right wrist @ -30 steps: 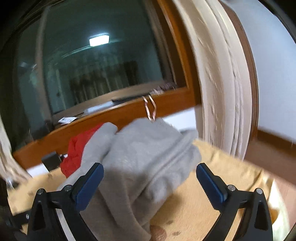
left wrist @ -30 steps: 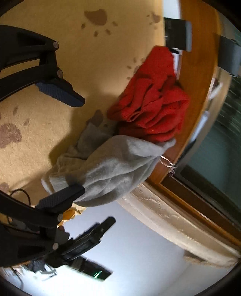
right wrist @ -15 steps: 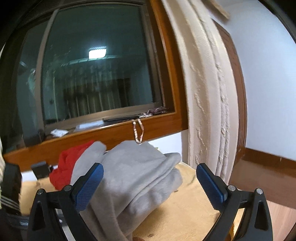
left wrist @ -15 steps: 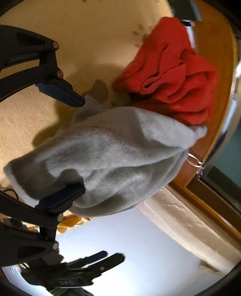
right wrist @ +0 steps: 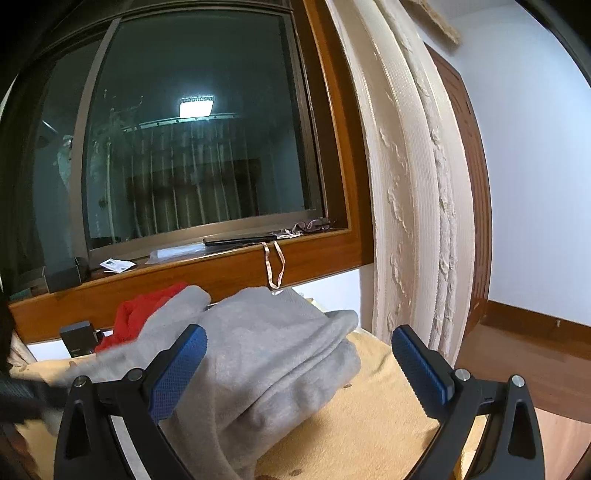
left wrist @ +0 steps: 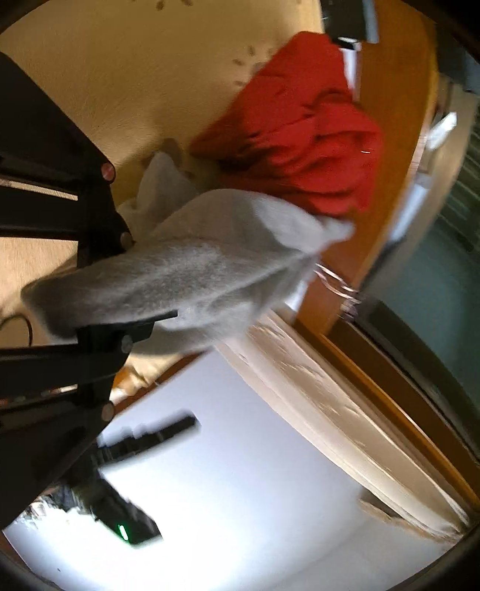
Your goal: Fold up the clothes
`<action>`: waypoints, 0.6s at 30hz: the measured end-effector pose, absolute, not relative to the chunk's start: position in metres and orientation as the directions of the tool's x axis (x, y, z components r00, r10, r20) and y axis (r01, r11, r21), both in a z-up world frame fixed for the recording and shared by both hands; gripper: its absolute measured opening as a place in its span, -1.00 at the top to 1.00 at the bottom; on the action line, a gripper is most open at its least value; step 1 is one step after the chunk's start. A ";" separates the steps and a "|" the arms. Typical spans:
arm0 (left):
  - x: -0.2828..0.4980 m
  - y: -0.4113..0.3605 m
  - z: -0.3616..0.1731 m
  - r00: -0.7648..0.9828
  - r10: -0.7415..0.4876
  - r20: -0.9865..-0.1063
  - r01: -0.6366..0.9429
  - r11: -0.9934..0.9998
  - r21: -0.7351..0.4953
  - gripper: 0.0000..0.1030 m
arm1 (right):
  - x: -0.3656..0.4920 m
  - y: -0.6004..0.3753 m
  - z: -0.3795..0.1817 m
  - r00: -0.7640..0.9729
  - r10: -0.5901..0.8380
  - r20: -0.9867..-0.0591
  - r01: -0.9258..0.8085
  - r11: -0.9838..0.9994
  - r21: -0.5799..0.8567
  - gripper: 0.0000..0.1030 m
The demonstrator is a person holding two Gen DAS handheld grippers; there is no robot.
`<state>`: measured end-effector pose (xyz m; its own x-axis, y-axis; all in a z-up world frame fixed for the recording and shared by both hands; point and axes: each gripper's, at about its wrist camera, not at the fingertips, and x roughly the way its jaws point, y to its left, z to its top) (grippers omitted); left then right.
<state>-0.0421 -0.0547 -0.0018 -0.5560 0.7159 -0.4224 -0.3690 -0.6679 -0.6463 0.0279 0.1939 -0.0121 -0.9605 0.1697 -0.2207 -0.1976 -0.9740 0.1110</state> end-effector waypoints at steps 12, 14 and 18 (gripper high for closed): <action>0.021 -0.122 0.109 -0.659 0.740 -0.133 -0.493 -0.559 -0.667 0.87 | 0.024 0.193 -0.017 -0.959 0.157 -0.238 -0.187 -0.976 0.109 -0.98; 0.042 -0.136 0.130 -0.681 0.729 -0.072 -0.523 -0.553 -0.649 0.87 | 0.023 0.192 -0.018 -0.959 0.153 -0.239 -0.182 -0.978 0.104 -0.98; 0.085 -0.162 0.170 -0.722 0.691 0.035 -0.567 -0.563 -0.601 0.87 | 0.022 0.187 -0.020 -0.960 0.146 -0.239 -0.172 -0.981 0.092 -0.98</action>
